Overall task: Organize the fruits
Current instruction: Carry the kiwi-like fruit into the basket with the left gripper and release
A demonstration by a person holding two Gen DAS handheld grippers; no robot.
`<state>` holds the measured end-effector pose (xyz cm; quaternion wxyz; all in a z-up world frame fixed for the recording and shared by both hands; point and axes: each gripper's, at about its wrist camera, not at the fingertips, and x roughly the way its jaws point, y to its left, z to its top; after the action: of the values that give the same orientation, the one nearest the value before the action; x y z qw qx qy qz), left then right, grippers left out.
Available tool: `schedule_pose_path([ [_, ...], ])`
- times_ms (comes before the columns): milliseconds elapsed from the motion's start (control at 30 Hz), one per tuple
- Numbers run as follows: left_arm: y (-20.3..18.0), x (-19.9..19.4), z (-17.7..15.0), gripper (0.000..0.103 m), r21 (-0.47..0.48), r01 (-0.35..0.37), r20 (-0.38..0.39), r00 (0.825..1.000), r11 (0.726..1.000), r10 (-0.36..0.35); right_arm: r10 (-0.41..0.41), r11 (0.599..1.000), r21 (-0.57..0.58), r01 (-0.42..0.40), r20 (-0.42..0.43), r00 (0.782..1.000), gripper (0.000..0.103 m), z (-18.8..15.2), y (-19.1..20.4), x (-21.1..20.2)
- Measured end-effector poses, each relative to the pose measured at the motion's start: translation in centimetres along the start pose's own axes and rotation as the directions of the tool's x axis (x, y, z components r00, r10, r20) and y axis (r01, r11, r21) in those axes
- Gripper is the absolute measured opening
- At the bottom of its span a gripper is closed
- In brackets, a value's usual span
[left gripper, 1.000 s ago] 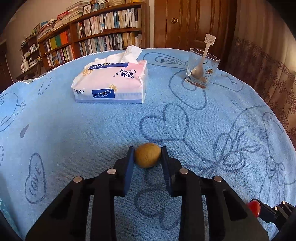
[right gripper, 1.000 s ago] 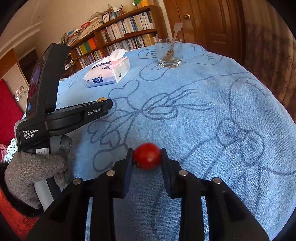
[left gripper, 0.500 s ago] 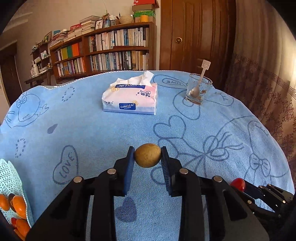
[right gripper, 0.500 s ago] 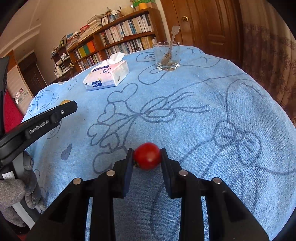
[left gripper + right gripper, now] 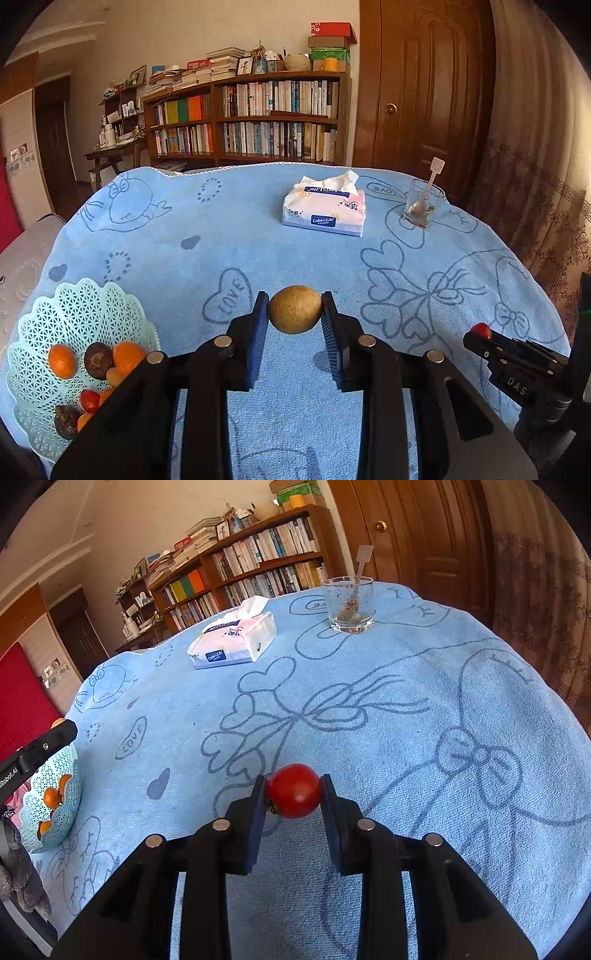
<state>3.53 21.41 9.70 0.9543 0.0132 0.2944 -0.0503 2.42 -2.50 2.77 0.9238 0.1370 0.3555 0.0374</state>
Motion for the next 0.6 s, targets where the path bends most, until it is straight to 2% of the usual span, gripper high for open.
schedule_pose_path([
  [300, 6.3, -3.0, -1.9, 0.029, -0.09, -0.09, 0.003, 0.996, 0.992, 0.091, 0.056, 0.997, -0.046, -0.056, -0.004, 0.998, 0.029, -1.0, 2.7, -1.4],
  [600, 12.9, -5.7, -2.8, 0.029, -0.181, -0.177, 0.015, 0.983, 0.967, 0.183, 0.105, 0.989, -0.099, -0.108, -0.034, 0.994, 0.029, -2.7, 6.0, -2.2],
])
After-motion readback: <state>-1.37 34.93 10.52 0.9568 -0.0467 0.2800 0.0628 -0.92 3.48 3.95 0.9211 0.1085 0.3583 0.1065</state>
